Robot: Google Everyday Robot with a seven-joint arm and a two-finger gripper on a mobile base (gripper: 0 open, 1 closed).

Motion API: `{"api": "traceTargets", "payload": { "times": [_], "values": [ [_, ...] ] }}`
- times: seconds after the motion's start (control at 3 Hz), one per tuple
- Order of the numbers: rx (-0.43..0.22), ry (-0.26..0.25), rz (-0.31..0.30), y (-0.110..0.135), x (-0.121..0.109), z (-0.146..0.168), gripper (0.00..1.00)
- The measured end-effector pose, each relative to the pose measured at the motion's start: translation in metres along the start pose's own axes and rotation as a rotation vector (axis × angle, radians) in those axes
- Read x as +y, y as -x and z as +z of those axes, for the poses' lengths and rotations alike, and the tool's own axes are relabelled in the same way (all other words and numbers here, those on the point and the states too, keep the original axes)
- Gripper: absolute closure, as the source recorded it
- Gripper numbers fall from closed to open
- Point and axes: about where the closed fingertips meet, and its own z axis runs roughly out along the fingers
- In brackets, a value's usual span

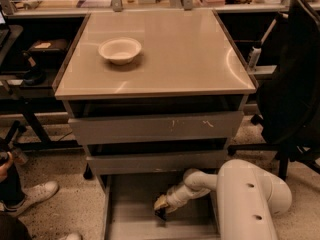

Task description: Place rxbar chocolate into bottom drawer

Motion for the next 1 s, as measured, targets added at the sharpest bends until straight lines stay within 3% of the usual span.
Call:
{"api": "traceTargets", "payload": {
  "times": [0.33,0.67,1.0],
  "values": [
    [0.000,0.000,0.000,0.0000,0.0000,0.0000,0.12],
    [0.000,0.000,0.000,0.0000,0.0000,0.0001,0.00],
    [0.000,0.000,0.000,-0.0001,0.0000,0.0001,0.00]
  ]
}}
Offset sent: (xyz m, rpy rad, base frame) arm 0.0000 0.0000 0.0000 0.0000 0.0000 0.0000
